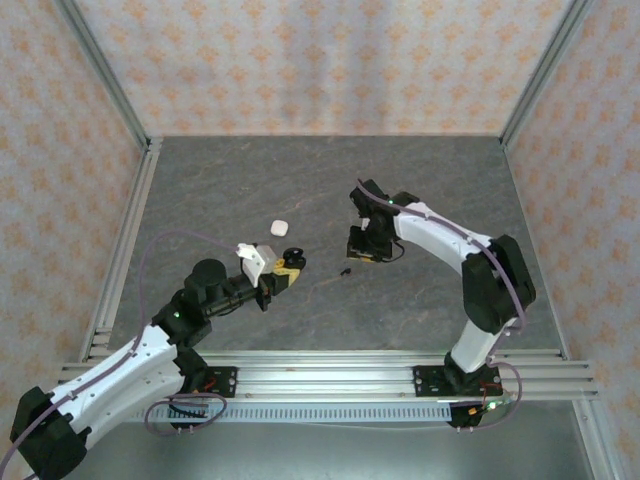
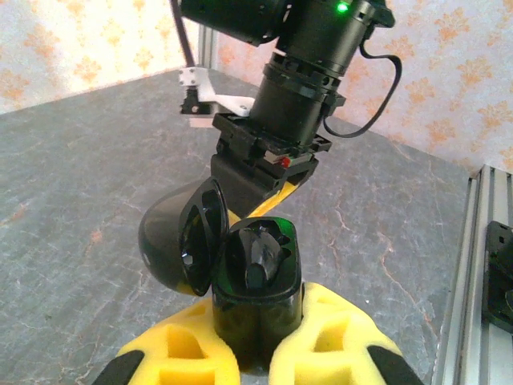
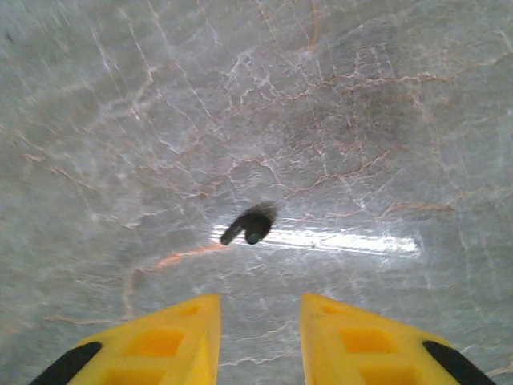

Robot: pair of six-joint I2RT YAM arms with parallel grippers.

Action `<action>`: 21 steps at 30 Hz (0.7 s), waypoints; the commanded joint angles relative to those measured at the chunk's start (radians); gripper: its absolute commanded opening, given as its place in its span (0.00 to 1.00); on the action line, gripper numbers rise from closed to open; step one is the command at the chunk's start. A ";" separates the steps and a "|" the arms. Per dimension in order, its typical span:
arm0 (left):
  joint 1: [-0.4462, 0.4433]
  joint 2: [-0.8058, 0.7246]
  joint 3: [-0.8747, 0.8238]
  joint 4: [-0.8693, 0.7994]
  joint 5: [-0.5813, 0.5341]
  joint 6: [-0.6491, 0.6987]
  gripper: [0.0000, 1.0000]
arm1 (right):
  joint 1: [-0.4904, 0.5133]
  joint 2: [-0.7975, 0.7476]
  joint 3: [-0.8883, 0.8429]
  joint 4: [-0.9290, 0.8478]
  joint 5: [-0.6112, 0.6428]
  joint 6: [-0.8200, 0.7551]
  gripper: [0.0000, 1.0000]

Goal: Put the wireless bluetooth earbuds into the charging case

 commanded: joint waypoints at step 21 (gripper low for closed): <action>-0.007 -0.086 0.002 -0.057 -0.034 0.033 0.00 | 0.083 0.057 -0.142 0.257 0.089 0.317 0.38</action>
